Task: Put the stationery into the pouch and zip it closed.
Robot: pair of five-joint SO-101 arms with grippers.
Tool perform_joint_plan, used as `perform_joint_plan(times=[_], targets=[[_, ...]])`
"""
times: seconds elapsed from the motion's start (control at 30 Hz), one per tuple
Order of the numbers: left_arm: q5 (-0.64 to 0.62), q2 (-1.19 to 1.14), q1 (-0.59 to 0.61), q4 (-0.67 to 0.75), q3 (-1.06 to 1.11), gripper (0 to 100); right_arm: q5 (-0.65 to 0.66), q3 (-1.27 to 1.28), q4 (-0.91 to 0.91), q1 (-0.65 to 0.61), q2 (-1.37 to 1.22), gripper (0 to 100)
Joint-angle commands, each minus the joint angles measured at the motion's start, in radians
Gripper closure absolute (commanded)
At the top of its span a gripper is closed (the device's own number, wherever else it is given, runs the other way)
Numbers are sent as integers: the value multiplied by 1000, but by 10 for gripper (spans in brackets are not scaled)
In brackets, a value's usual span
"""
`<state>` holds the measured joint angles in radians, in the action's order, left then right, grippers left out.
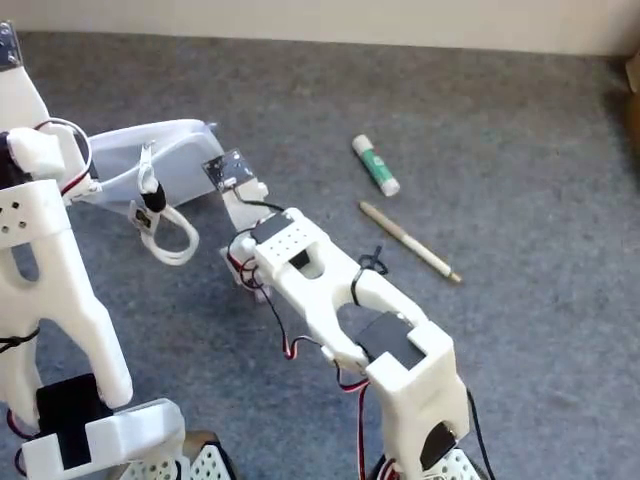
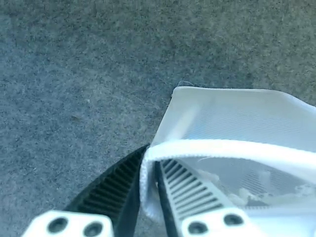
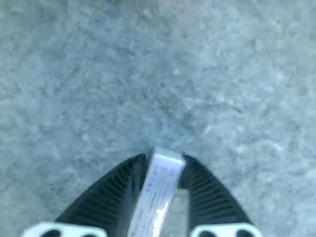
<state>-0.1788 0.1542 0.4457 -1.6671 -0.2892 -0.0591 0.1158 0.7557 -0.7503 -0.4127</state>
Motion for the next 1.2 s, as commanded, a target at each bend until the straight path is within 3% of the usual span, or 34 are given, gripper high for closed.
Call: perform_joint_plan(times=[0.0,0.3,0.47,0.93,1.17], targets=[[-12,12,13,20,1,993,75,-44,15,-8,7,991],[-12,12,-27,14,1,993,81,-44,246,58,96,992],[-12,12,-36,14,1,993,81,19,260,101,231,992],[-12,13,-291,20,-7,993,75,197,259,189,555,992],[-12,13,-337,20,-4,993,74,199,259,232,739,992]])
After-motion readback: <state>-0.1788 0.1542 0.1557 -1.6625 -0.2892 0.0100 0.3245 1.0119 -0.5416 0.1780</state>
